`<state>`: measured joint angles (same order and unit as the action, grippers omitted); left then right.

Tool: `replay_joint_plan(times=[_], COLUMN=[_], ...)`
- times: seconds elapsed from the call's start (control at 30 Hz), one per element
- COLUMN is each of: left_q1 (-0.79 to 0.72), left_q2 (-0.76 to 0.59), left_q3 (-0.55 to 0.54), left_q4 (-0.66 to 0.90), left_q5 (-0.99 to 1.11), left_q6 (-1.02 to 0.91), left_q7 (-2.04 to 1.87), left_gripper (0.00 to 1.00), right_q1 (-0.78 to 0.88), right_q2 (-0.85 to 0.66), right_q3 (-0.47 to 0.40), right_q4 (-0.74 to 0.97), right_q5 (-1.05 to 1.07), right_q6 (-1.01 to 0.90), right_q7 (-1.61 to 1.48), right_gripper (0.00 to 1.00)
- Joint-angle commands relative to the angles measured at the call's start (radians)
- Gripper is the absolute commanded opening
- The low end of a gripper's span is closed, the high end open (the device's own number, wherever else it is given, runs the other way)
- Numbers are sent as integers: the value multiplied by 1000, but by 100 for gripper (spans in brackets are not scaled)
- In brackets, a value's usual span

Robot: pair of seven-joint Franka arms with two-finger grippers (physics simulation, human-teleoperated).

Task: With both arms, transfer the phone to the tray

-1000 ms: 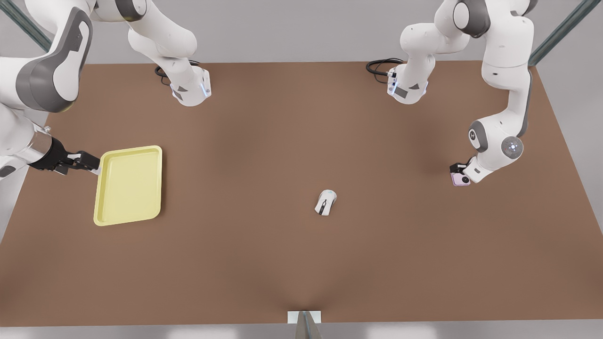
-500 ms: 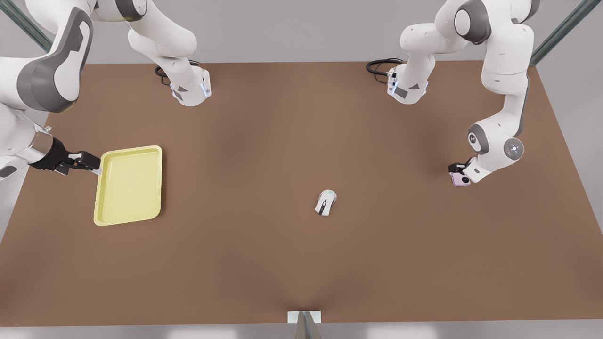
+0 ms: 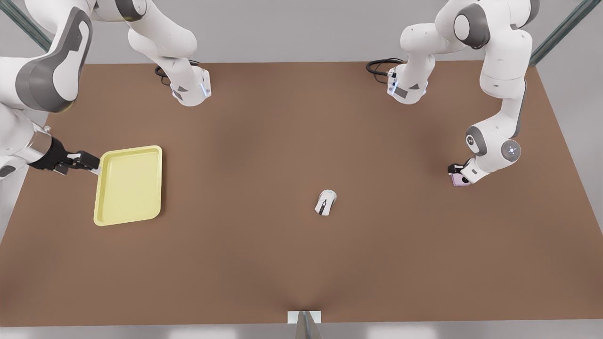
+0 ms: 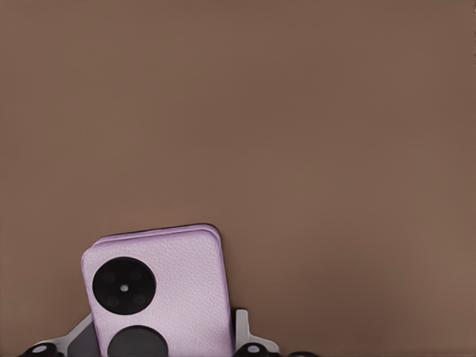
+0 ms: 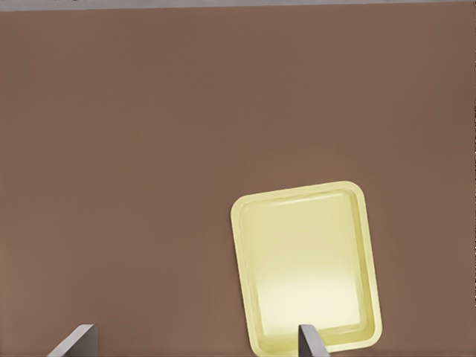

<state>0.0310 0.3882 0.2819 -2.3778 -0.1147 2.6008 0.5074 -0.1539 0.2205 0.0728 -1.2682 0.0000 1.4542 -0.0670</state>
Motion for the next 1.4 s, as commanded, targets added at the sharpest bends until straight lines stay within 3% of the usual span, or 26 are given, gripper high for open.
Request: replay_joint_plan(times=[0.0,0.13,0.57,0.7,0.83,0.93,1.03,1.1,1.23,1.37], left_q1=[0,0,-8,-16,-210,-450,-646,-779,-858,-901], left_q2=[-2,0,-8,-29,-51,-42,78,244,449,597], left_q3=[-6,-7,-26,-134,-161,-161,-161,-167,-193,-198], left_q4=[0,2,22,87,212,388,592,880,1196,1347], left_q5=[1,1,-2,-5,-5,-5,-5,-66,-80,-80], left_q6=[1,1,-11,-56,-200,-425,-481,-594,-627,-524], left_q7=[31,33,26,-64,-371,-748,-1059,-1259,-1380,-1515], left_gripper=[87,82,79,79,79,79,79,79,79,79], right_q1=[1,2,2,4,4,4,2,2,1,7], right_q2=[0,0,0,0,0,0,0,0,2,10], right_q3=[-1,-1,-1,-1,-1,-1,-1,-1,-1,2], right_q4=[1,0,1,0,0,0,0,1,0,0], right_q5=[0,2,2,2,2,1,2,2,14,43], right_q6=[0,0,0,0,0,0,0,0,2,-9], right_q7=[-1,1,1,1,1,1,1,1,3,3], right_gripper=[100,100,100,100,100,100,100,100,100,100])
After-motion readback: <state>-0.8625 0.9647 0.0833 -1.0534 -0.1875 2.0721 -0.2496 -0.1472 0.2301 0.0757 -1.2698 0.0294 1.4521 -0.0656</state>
